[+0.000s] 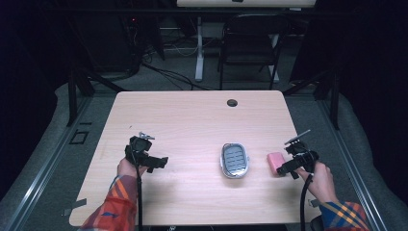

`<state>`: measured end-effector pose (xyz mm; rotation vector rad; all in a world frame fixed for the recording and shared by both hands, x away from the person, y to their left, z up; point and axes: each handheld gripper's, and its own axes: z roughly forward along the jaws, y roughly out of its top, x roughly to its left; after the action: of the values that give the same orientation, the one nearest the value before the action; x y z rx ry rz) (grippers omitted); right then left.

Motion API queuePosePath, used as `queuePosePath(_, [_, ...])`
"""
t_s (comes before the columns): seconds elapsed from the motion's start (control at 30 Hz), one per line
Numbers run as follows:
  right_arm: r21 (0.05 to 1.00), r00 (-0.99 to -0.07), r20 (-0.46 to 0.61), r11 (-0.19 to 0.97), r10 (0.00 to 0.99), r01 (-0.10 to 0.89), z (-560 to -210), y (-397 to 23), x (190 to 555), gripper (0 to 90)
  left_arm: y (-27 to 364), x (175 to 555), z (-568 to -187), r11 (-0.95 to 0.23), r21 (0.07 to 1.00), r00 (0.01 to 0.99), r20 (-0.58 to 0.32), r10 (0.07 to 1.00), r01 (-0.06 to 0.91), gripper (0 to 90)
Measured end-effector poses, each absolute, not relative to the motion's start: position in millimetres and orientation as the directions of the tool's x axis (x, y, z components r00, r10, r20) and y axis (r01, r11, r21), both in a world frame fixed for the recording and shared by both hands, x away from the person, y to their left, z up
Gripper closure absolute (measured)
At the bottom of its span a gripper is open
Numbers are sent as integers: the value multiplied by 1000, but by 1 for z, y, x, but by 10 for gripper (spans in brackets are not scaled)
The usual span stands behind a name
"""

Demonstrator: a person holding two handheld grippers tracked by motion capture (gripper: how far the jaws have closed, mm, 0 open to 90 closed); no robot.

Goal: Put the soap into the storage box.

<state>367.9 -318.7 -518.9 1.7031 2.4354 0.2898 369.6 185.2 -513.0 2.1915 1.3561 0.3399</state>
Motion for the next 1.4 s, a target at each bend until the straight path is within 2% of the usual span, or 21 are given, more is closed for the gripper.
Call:
queuePosePath(0.37, [272,-316,12,301,949,914,-520,-315,409,0,188,361,-512,-369,551,458,-28,888,749,1])
queuePosePath(0.5, [277,-314,49,289,948,916,-522,-319,409,0,184,359,-512,-392,543,470,-5,883,742,1])
queuePosePath(0.8, [299,-327,41,301,944,906,-524,-312,412,0,186,355,-511,-383,538,451,6,893,751,1])
queuePosePath(1.4, [263,-331,58,305,942,915,-527,-303,420,0,195,336,-507,-274,560,357,-43,933,782,0])
